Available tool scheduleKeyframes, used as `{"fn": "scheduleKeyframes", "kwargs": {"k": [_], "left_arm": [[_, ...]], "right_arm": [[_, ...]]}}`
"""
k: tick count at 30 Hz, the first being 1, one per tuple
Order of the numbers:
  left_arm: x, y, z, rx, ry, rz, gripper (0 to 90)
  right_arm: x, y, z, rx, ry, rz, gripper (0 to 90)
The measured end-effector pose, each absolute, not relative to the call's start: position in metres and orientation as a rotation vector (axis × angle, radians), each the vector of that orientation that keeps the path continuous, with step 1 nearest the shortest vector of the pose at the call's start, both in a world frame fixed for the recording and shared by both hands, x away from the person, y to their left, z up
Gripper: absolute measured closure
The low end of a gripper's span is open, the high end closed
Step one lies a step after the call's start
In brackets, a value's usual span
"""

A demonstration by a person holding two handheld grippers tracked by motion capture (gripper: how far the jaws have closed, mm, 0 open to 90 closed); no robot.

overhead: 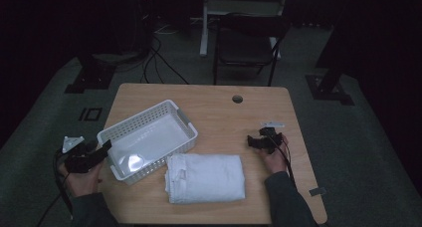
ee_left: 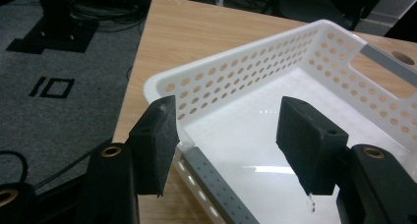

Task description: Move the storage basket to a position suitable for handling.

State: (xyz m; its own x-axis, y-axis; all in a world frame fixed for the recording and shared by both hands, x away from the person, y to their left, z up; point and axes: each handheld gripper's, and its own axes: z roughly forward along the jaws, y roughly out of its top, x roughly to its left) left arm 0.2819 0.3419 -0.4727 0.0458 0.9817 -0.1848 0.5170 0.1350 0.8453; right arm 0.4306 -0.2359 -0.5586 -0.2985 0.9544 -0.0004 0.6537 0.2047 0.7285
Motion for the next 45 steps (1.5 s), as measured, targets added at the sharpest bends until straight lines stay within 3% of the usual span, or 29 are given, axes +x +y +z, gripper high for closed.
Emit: {"fn": "scheduleKeyframes", "kwargs": {"k": [23, 36, 45], "left_arm": [[0.259, 0.319, -0.482, 1.564, 1.577, 0.738, 41.0], [0.236, 0.304, -0.487, 1.567, 1.560, 0.689, 41.8], [0.234, 0.300, -0.492, 1.540, 1.588, 0.723, 46.9]], "right_arm": [[0.425, -0.238, -0.559, 1.489, 2.031, 0.879, 10.5], [0.424, -0.238, -0.559, 1.495, 2.027, 0.876, 10.5], [0.424, -0.238, -0.559, 1.499, 2.021, 0.874, 10.6]]}}
